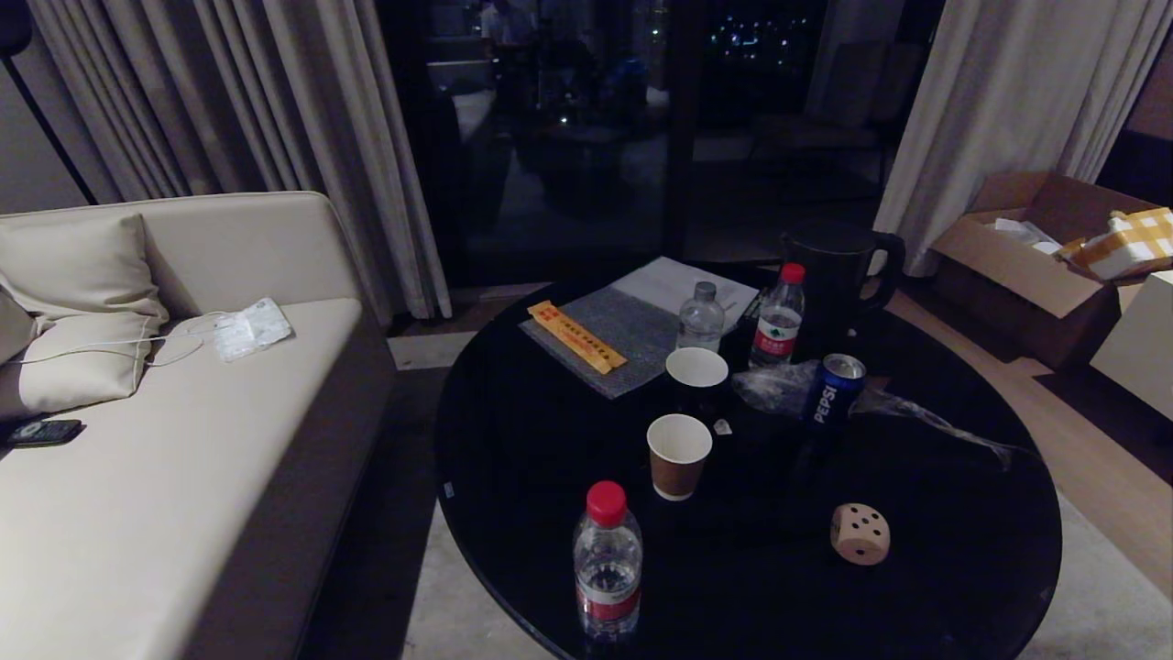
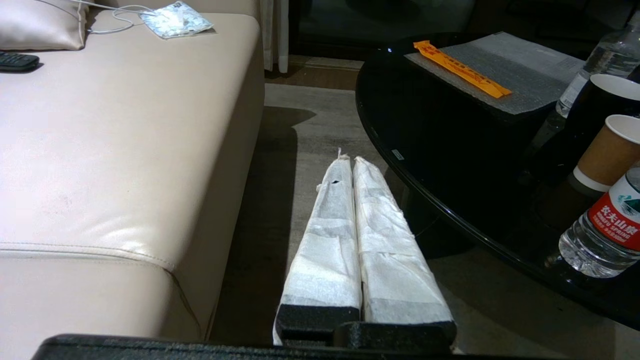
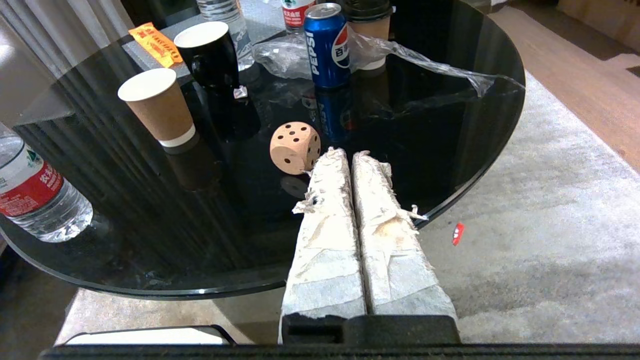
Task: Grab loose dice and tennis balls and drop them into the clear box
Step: Pick up toys out of the box
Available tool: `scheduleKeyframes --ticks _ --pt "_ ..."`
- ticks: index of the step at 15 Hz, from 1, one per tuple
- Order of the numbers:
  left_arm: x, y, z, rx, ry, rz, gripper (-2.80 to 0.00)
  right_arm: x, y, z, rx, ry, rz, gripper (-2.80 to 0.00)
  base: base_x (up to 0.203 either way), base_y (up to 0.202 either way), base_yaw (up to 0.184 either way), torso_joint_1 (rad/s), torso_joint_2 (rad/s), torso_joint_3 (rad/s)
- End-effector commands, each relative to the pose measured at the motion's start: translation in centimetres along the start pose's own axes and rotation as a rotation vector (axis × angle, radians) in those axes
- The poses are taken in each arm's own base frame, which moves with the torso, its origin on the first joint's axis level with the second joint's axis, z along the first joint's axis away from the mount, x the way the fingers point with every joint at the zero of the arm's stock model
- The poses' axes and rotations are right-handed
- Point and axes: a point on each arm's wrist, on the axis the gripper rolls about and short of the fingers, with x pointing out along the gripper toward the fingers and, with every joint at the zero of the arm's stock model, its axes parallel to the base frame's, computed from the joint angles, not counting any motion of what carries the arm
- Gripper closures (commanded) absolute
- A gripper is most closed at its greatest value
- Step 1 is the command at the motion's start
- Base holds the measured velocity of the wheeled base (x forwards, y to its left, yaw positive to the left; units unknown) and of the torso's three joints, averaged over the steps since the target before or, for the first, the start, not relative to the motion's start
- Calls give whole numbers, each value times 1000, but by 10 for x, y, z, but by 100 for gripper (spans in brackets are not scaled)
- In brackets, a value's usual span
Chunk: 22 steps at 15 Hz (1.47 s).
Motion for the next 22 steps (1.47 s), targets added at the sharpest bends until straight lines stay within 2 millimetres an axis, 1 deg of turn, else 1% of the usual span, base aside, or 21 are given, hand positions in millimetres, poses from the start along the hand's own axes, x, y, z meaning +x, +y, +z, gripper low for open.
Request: scheduleKeyframes --ticks 1,10,12,14,16,17,19,22 --pt "0 0 0 -1 2 0 0 0 0 0 1 1 0 0 0 0 0 0 0 0" --pt "0 0 0 -1 2 2 0 0 0 0 -9 3 0 0 0 0 0 0 0 0" --pt "0 0 0 -1 2 1 0 -4 1 13 -5 -24 -10 0 0 0 0 0 0 0" --pt "0 0 0 -1 2 0 0 -10 3 38 -4 -6 -16 0 0 0 0 0 0 0" --pt "0 0 0 -1 2 2 0 -11 6 65 0 77 -24 0 0 0 0 0 0 0" --pt "0 0 0 -1 2 1 0 -7 7 72 12 134 -31 0 0 0 0 0 0 0" --pt "0 0 0 -1 2 0 0 2 8 81 49 205 -44 0 0 0 0 0 0 0" --pt "0 0 0 -1 2 0 0 15 9 84 74 289 -53 0 0 0 0 0 0 0"
